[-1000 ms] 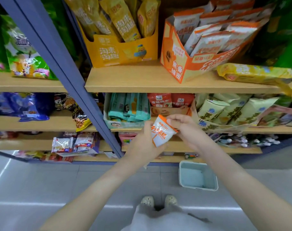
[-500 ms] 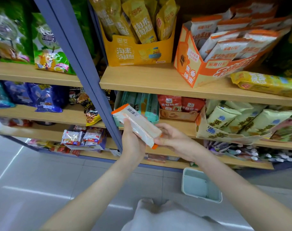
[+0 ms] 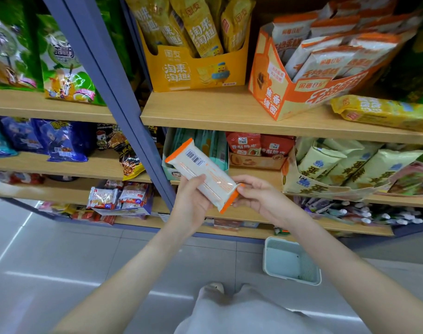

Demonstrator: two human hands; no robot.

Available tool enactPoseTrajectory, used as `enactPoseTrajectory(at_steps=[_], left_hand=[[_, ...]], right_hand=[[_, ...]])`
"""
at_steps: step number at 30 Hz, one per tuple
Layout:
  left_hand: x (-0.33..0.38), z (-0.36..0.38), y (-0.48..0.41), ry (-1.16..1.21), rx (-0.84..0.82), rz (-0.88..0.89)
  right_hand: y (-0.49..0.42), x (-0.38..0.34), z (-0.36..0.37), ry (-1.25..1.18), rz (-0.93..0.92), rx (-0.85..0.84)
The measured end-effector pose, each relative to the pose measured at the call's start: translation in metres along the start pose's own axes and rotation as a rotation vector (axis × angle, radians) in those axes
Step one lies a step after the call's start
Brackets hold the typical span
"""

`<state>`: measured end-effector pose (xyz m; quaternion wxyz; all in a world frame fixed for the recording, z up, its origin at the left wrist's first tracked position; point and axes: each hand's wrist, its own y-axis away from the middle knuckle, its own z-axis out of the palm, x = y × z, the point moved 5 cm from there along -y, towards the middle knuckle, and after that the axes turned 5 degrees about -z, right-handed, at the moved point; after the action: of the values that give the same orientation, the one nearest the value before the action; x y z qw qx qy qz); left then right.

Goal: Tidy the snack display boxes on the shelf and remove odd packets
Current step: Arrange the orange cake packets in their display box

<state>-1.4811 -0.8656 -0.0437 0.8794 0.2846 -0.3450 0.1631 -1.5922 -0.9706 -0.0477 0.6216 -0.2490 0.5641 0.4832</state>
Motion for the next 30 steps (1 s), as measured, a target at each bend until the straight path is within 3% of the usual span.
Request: enactPoseTrajectory(at_steps=[5, 9, 16, 23, 27, 30], left_hand=[[0.004, 0.009, -0.001, -0.411, -0.022, -0.025], [-0.001, 0.023, 0.000, -0.389, -0.067, -0.120], [0.007, 0.023, 0.001, -0.526, -0.109, -0.102], [0.013, 0.030, 0.001, -0.578, -0.182, -0.091], [0.020, 0.032, -0.002, -0.628, -0.197, -0.055], [0.025, 0.030, -0.006, -0.671, -0.160, -0.028]], right_hand=[[-0.004, -0.022, 0.004, 0.476, -0.039, 0.022], [-0.008, -0.035, 0.019, 0.702, -0.172, 0.058], [-0.002, -0.040, 0.013, 0.528, -0.162, 0.036], [0.000, -0.042, 0.004, 0.284, -0.162, 0.141], [0.000, -0.045, 0.003, 0.299, -0.150, 0.130], [0.002, -0.050, 0.013, 0.463, -0.124, 0.009]])
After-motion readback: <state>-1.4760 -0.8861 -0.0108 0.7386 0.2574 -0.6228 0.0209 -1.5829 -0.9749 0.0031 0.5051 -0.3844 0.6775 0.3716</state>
